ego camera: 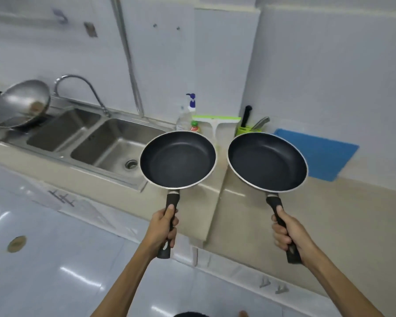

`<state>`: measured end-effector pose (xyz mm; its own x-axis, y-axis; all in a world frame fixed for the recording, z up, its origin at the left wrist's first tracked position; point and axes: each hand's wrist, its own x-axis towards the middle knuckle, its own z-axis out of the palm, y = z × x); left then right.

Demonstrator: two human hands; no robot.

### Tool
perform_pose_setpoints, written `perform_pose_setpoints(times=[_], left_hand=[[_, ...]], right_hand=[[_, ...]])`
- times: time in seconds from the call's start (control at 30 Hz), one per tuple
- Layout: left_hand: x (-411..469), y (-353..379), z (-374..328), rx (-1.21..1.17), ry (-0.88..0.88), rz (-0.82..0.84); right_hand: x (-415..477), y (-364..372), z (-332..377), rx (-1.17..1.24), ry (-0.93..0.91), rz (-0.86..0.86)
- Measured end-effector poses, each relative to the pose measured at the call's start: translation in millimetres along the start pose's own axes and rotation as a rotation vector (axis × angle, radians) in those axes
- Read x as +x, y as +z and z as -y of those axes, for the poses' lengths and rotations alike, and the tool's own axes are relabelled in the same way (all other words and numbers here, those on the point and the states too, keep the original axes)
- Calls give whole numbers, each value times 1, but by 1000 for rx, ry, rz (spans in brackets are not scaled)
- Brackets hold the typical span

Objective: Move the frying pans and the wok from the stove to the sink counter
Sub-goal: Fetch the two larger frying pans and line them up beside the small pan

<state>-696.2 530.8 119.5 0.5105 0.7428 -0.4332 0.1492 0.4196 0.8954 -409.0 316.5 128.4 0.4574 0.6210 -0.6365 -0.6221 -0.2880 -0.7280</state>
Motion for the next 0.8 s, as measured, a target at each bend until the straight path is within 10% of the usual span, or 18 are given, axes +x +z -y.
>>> perform_pose_setpoints(times=[0.8], left_hand=[[-24, -499, -68, -181, 112, -582]], right_hand=[[108, 553, -53, -388, -5, 515]])
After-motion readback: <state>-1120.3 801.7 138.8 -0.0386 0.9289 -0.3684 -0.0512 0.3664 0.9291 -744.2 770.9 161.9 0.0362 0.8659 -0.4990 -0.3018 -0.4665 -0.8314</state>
